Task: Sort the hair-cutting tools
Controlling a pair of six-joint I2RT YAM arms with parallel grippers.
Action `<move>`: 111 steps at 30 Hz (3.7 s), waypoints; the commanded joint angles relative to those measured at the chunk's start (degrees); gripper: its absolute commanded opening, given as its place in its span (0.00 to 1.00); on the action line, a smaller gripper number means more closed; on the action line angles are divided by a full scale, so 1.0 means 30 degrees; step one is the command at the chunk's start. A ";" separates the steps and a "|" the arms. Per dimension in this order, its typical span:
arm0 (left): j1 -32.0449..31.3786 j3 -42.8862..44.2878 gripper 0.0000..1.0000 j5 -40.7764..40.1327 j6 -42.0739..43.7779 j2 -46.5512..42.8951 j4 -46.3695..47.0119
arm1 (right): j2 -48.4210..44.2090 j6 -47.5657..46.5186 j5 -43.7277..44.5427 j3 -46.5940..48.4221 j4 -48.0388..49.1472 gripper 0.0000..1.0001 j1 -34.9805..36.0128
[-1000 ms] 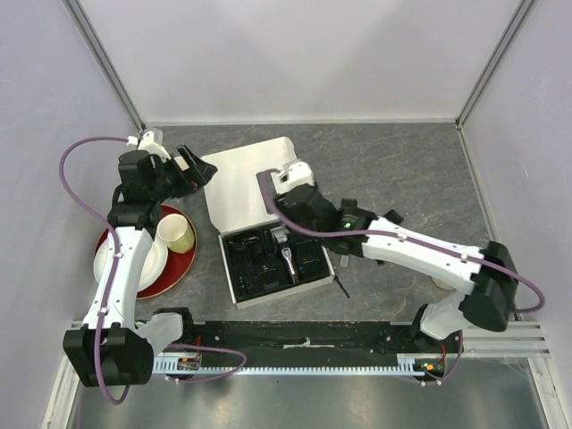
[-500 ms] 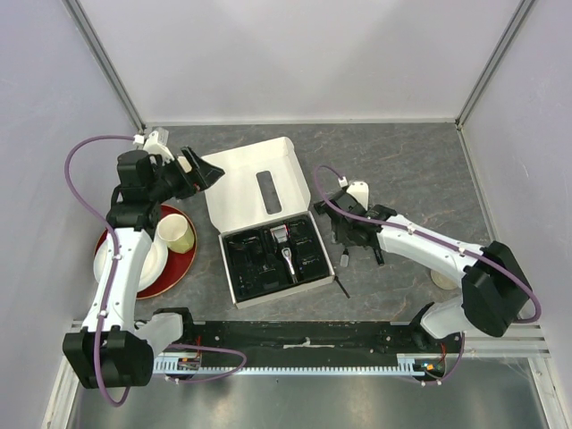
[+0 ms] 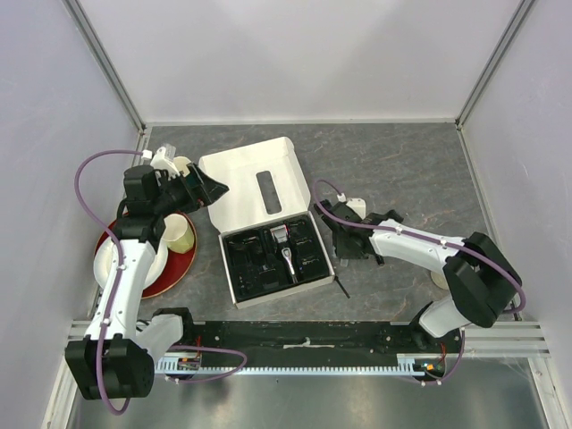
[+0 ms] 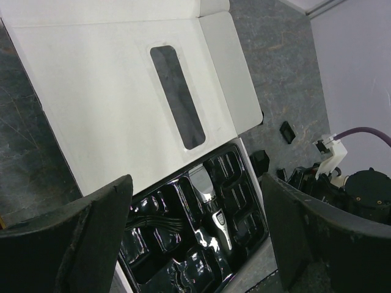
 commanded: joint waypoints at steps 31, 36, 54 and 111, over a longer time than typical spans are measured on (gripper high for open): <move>0.0045 -0.0112 0.91 -0.0191 0.0755 -0.0635 0.0321 | -0.4071 -0.0584 -0.0097 0.2485 0.1570 0.25 0.2865; 0.0045 0.0035 0.91 -0.0717 0.1195 -0.0985 0.0028 | -0.3400 -0.0025 -0.0064 0.3336 0.3641 0.24 0.5471; 0.0045 -0.0054 0.91 -0.0953 0.1107 -0.0781 -0.0119 | 0.2784 0.1878 -0.3081 0.5680 0.7544 0.25 1.0311; 0.0045 0.0298 0.91 -0.2271 0.1429 -0.0576 -0.0998 | 0.6563 0.0942 -0.0095 0.7497 0.7781 0.25 1.1073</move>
